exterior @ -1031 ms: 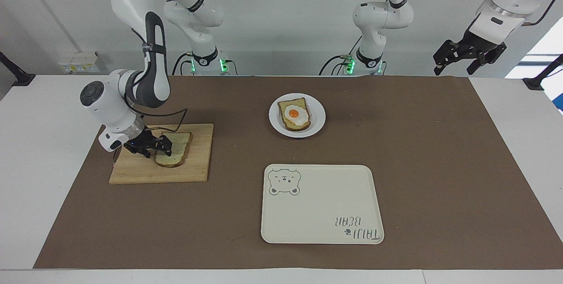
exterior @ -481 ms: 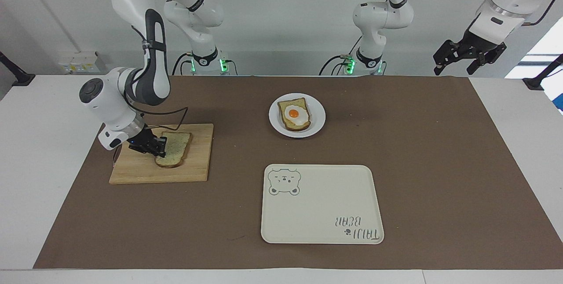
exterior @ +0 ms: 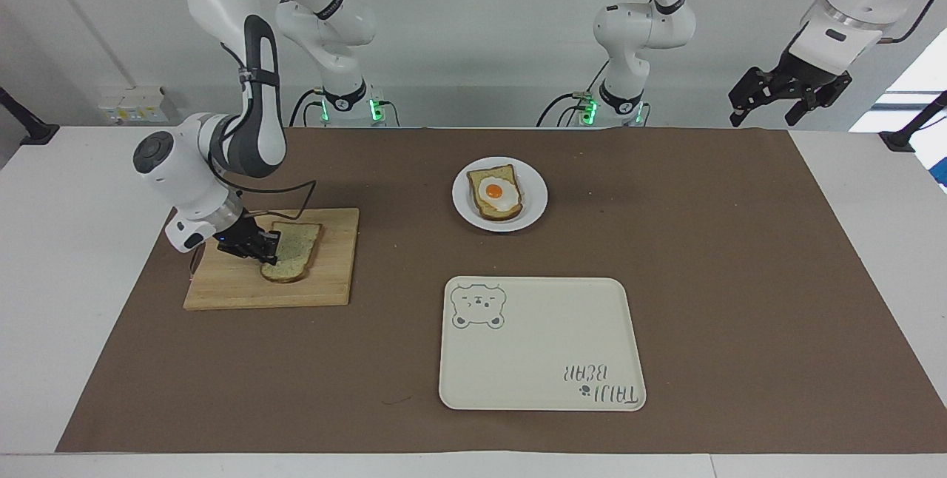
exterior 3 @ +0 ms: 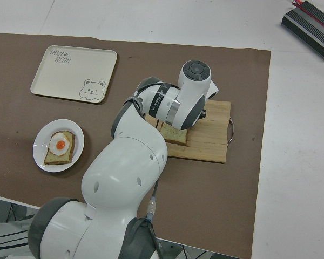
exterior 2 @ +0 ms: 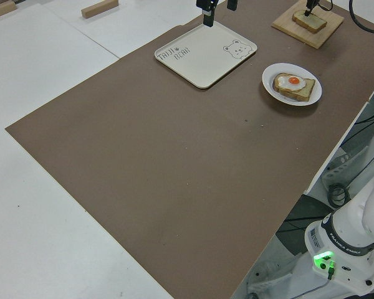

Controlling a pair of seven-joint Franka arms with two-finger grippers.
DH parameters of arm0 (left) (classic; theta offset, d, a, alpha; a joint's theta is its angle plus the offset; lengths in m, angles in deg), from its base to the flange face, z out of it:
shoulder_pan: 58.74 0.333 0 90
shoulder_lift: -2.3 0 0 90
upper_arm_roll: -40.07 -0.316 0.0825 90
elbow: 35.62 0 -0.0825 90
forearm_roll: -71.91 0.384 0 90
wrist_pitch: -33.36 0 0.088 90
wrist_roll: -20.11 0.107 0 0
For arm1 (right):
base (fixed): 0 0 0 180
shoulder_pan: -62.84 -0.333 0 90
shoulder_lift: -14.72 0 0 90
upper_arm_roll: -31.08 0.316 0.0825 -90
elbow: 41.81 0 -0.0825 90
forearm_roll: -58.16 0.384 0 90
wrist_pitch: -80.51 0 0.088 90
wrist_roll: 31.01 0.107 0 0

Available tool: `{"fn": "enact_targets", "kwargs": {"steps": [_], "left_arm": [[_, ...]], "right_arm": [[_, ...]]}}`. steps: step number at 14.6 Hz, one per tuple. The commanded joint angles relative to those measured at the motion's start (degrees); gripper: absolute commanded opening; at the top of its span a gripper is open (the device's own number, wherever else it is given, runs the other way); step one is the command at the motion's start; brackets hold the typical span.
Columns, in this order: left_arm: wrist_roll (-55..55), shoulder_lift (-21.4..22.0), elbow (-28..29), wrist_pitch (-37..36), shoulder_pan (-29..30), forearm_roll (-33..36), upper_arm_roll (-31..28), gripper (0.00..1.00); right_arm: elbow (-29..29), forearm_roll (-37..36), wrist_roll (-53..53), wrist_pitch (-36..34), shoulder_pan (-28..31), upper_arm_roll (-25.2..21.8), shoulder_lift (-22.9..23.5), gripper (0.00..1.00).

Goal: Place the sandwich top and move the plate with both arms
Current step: 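Close the right gripper on the bread slice edge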

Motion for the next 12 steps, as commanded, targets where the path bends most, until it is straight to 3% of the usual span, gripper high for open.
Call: {"fn": "enact_targets", "kwargs": {"steps": [1,7,12], "left_arm": [[0.55,1.21,1.07,-0.40,0.37,0.72,0.25,1.00],[0.55,1.21,0.98,-0.40,0.37,0.72,0.25,1.00],[0.55,1.21,0.98,-0.40,0.46,0.72,0.17,1.00]], "right_arm": [[0.90,0.91,0.04,1.09,0.71,0.18,0.06,0.00],[-2.26,0.91,-0.05,-2.15,0.79,0.27,-0.38,0.00],[-8.76,0.99,2.67,-13.82,0.88,0.27,-1.69,0.00]]}}
